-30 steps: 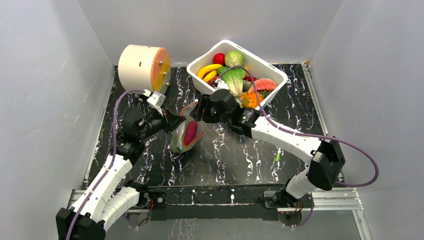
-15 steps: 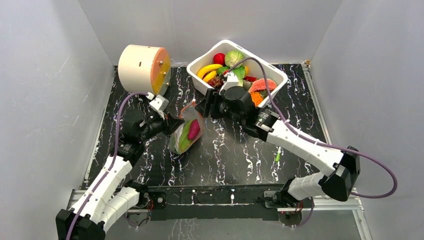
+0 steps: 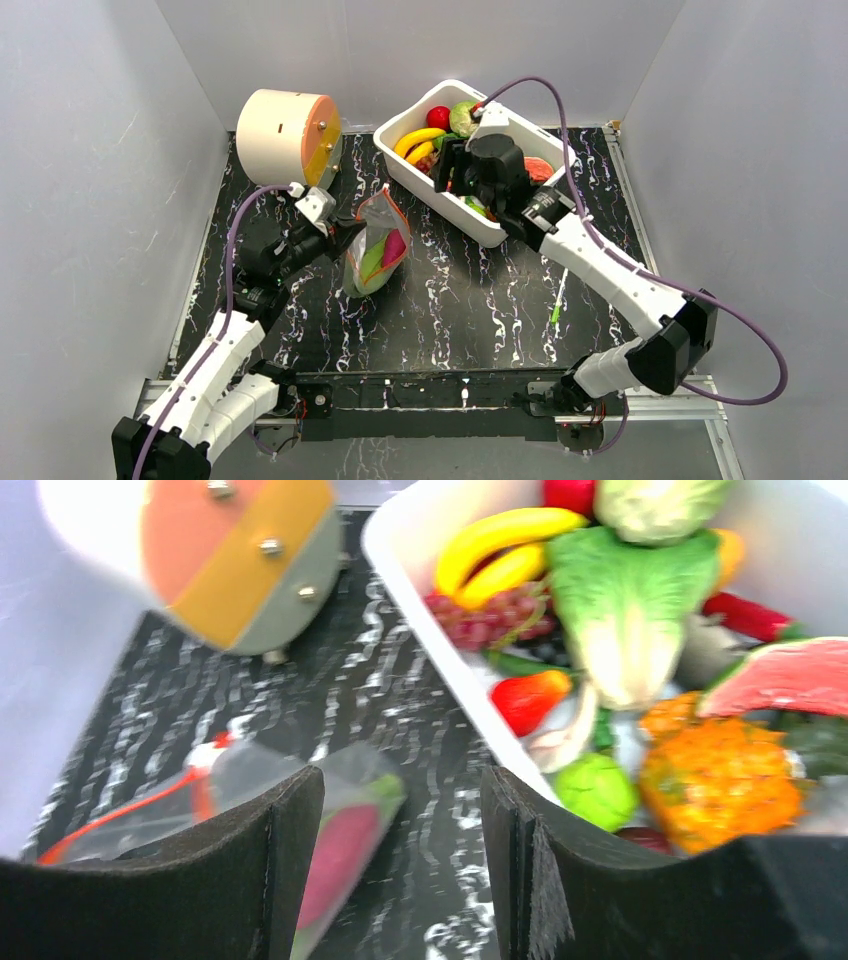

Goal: Place the food in the zip-top bag and seal the zipper
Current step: Pick up the fake vegetable from the bin.

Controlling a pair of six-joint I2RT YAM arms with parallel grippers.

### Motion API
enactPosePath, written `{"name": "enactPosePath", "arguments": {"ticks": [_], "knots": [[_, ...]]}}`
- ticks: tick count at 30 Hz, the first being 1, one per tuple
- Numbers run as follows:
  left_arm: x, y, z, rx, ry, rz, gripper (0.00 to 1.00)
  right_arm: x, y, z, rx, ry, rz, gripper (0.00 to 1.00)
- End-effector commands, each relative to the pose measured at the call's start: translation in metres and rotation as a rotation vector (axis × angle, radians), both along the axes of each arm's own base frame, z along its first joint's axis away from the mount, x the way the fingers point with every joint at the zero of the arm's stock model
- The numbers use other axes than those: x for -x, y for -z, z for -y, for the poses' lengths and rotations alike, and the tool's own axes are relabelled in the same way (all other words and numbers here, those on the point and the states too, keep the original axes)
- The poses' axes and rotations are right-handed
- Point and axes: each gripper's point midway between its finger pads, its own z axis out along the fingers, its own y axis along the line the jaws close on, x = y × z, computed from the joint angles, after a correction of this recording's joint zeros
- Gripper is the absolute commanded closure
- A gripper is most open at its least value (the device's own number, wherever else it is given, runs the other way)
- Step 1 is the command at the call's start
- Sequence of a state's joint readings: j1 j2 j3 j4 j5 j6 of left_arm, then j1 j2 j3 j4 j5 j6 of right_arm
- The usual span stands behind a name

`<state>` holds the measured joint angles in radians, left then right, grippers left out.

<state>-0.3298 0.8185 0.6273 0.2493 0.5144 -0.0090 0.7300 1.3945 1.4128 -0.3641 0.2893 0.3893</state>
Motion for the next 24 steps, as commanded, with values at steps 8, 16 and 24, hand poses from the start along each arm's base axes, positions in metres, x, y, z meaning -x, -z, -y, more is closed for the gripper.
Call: {"name": "enactPosePath", "arguments": {"ticks": [8,16,24], "knots": [[0.007,-0.004,-0.001,-0.020,0.006,0.071,1.00,-0.077,0.024,0.063,0.190,0.107,0.007,0.41],[0.036,0.032,-0.006,-0.018,0.021,-0.071,1.00,-0.116,0.063,0.078,0.290,0.111,-0.063,0.37],[0.049,0.037,-0.004,0.008,0.050,-0.093,1.00,-0.149,0.099,0.091,0.354,0.099,-0.099,0.37]]}}
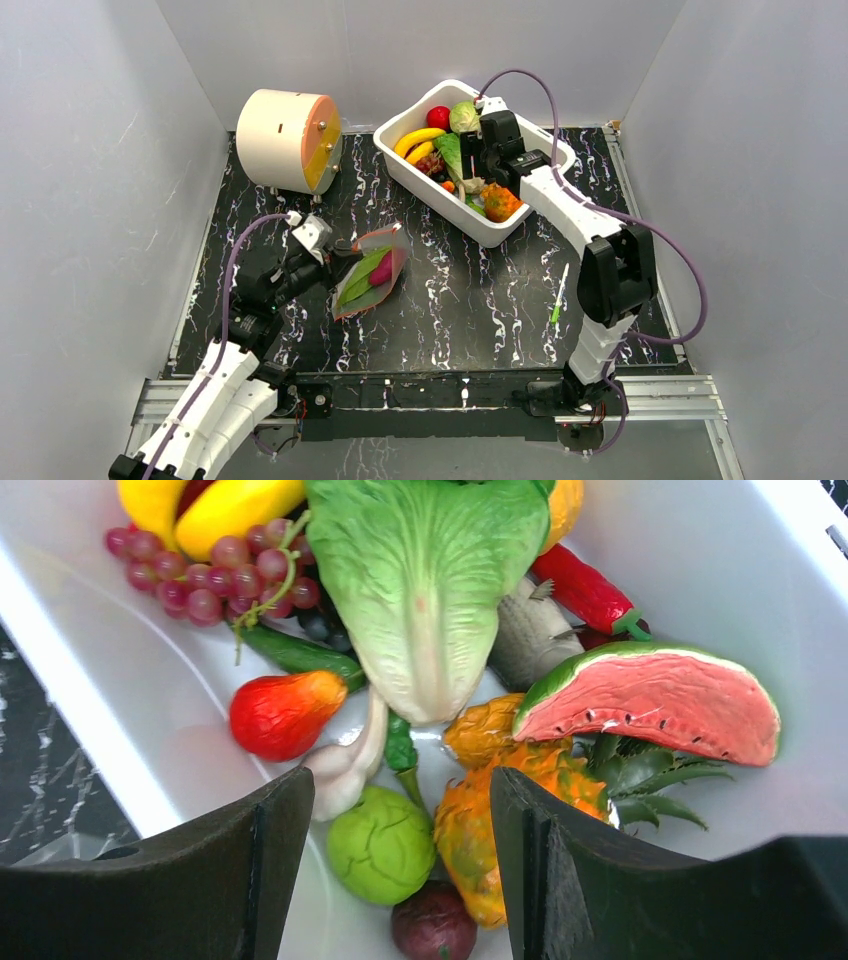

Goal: Place the food in the zip-top bag and seal the zipper
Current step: Pick up the fake vegetable from the bin.

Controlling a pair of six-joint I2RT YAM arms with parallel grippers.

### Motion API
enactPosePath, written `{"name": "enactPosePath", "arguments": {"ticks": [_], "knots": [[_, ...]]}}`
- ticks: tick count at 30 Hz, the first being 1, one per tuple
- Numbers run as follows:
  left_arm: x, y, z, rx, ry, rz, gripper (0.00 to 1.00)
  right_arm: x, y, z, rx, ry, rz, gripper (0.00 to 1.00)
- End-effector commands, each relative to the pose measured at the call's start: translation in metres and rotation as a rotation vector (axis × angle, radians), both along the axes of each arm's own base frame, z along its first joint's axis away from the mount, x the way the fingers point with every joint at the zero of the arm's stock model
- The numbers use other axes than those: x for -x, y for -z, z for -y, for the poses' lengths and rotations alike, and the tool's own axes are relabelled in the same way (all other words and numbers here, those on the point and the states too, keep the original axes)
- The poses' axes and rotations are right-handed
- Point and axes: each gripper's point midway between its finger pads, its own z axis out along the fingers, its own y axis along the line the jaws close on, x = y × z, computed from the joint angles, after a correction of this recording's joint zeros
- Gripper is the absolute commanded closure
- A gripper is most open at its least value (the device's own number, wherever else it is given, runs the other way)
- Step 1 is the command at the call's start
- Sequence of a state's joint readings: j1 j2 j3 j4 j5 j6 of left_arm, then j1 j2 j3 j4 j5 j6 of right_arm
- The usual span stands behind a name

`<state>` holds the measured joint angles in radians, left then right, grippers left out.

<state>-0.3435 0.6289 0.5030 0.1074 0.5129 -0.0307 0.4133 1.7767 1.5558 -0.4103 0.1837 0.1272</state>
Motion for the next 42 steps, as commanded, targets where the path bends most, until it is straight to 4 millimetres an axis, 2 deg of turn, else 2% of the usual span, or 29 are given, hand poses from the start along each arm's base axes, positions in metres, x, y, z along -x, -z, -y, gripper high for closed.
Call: {"name": "enactPosePath", "arguments": {"ticks": [1,5,8,12,19,23,29,31,34,39,42], "knots": [[0.009,0.000,0.006,0.020,0.045,-0.007,1.00,-0.028,-0.022,0.007,0.025,-0.022,0.086,0.36],[0.010,0.003,0.007,0.013,0.056,-0.021,1.00,-0.044,-0.012,0.014,0.047,-0.026,0.075,0.34],[0.010,0.003,0.007,0.013,0.058,-0.018,1.00,-0.053,-0.002,0.013,0.074,-0.060,0.053,0.31],[0.010,0.003,0.007,0.006,0.056,-0.016,1.00,-0.062,0.014,0.009,0.113,-0.094,0.027,0.21],[0.009,0.005,0.005,-0.011,0.045,-0.007,1.00,-0.077,0.045,-0.010,0.079,-0.157,-0.026,0.18],[0.008,0.007,0.005,-0.017,0.043,-0.013,1.00,-0.086,0.063,-0.010,0.097,-0.141,-0.051,0.15],[0.009,0.006,0.005,-0.017,0.047,-0.008,1.00,-0.092,0.093,-0.010,0.120,-0.140,-0.090,0.16],[0.009,0.006,0.005,-0.019,0.047,-0.008,1.00,-0.094,0.097,-0.007,0.141,-0.130,-0.092,0.18],[0.009,0.005,0.004,-0.020,0.041,0.000,1.00,-0.096,0.099,-0.002,0.169,-0.119,-0.087,0.27],[0.010,0.003,0.003,-0.021,0.037,0.009,1.00,-0.098,0.081,0.005,0.190,-0.100,-0.038,0.55],[0.009,0.002,0.002,-0.023,0.033,0.014,1.00,-0.095,0.063,0.007,0.179,-0.090,0.010,0.64]]}}
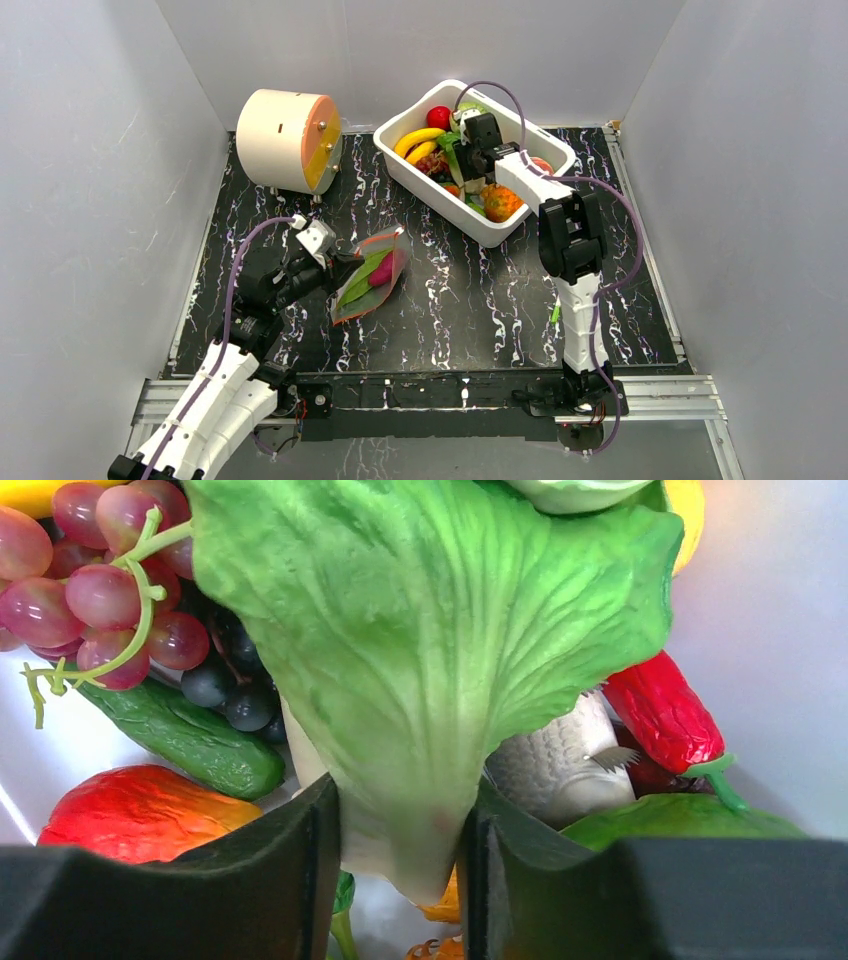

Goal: Place the food in the zip-top bag and seal the zipper
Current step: Pick up the fake vegetable from the bin.

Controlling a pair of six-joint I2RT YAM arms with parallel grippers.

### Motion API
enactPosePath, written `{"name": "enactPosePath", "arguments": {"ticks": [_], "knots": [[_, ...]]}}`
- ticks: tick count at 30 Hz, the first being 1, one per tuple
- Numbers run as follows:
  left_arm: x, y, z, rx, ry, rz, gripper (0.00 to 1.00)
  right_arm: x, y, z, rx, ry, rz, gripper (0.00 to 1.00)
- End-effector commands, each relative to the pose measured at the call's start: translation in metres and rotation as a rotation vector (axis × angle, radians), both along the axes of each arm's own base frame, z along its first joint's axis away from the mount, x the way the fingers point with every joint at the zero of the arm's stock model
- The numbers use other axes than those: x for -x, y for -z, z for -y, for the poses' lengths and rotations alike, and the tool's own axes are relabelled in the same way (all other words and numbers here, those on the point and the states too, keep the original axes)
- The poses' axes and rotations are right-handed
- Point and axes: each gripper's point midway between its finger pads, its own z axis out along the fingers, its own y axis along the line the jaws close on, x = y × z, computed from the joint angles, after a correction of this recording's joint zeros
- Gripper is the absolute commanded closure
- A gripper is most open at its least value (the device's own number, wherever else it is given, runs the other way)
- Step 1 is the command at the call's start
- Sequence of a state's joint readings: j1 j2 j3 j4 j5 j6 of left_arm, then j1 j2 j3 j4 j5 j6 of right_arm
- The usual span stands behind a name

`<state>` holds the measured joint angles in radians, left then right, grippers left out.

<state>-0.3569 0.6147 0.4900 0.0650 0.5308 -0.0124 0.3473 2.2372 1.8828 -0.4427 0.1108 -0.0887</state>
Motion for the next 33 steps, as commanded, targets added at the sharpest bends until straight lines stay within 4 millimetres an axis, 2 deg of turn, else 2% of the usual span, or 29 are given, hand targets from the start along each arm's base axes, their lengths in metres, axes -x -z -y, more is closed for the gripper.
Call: {"name": "enactPosePath", "arguments": {"ticks": [1,8,27,29,33], "knots": [[0.000,-0.009,-0.001,-0.001,-0.003,0.040,1.00,-0.012,-0.057,0.006,-0.019,0.022,0.164,0.67],[-0.001,-0.009,-0.002,-0.005,-0.009,0.043,1.00,0.001,-0.087,0.009,-0.057,0.037,0.204,0.76],[-0.003,-0.010,-0.002,0.005,-0.019,0.040,1.00,0.055,-0.158,0.021,-0.196,0.121,0.239,0.78],[-0.003,-0.009,-0.002,0.009,-0.021,0.033,1.00,0.070,-0.175,0.024,-0.245,0.136,0.261,0.78],[-0.006,-0.006,0.000,0.024,-0.029,0.002,1.00,0.111,-0.202,0.008,-0.411,0.066,0.255,0.77]]}}
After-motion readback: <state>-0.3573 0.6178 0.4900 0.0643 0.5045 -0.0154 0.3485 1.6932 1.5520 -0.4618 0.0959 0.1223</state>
